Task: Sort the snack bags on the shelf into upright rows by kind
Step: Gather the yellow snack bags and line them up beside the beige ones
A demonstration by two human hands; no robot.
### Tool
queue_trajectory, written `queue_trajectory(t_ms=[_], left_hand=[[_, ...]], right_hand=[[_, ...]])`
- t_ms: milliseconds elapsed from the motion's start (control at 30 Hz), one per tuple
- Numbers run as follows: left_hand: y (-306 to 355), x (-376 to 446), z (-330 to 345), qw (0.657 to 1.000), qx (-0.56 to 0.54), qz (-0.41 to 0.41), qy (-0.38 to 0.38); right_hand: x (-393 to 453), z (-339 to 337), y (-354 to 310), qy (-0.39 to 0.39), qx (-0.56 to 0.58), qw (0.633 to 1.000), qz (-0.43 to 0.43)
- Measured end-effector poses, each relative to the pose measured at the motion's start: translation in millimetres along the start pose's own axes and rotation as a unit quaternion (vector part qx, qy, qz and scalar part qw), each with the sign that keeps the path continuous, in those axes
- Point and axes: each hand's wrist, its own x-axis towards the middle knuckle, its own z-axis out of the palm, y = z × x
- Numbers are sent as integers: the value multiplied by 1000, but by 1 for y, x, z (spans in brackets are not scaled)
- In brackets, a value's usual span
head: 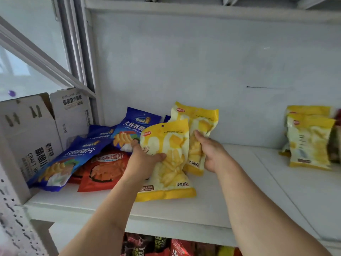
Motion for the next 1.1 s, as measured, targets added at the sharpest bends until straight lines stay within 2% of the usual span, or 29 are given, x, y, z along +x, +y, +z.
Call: queue_trajectory(t_ms=[133, 267, 500, 700, 867, 1100], left_hand=[[3, -15, 45, 995, -73, -42, -54], [7, -38, 99, 984, -129, -33, -121], [14, -73, 188, 968, -188, -8, -163], [20, -82, 233, 955, -202, -10, -217], [28, -71, 267, 944, -199, 25, -261], [39, -54, 319, 938, -193, 63, -283]], right_hand=[[-13, -77, -8, 53, 0, 998, -29], [-32, -151, -13, 93, 0, 994, -61], [-56, -254, -22, 110, 5, 990, -83], [-59, -306, -31, 113, 13, 986, -119], [-53, -336, -40, 143, 8, 979, -148], [-45, -379, -56, 168, 16, 973, -156]])
